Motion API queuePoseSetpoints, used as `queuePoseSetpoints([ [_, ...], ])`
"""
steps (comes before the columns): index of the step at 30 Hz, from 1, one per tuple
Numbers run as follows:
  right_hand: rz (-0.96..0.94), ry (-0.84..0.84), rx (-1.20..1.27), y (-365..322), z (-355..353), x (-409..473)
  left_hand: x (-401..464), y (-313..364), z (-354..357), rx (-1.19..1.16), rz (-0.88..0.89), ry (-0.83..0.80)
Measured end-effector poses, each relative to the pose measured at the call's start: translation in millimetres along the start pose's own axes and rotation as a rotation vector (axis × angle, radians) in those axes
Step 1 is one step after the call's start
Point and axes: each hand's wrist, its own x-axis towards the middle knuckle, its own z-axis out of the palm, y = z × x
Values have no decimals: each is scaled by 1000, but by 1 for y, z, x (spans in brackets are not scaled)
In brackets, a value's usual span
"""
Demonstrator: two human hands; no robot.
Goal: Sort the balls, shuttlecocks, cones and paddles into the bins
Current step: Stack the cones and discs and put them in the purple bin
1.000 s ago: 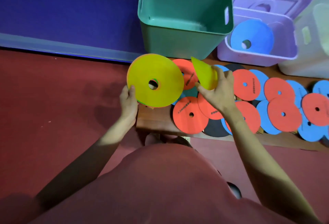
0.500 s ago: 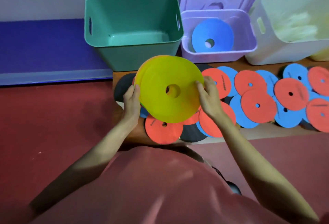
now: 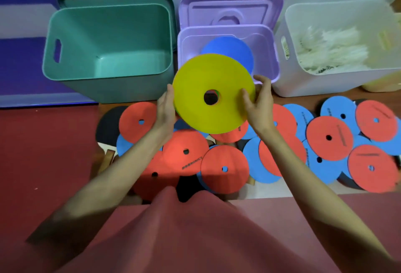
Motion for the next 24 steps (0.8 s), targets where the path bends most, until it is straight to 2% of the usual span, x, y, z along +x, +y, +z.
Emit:
queuePoseSetpoints([
  [3,-25,2,-38,15,-12,37,27,8,32,58,-20,-64],
  [5,-33,6,-33,24,-15,66,47,16,49,134,29,-100],
  [10,-43,16,-94,41,-10,139,114,43,81,567,91,-74],
  [14,-9,-56,-196,61,1,177,158,43,90,799,76,-56],
  [21,94,-183,-322,99,22,193,190,6,88,932,21,26],
  [24,74,-231,-420,105,30,192,194,-4,85,1024,17,23],
])
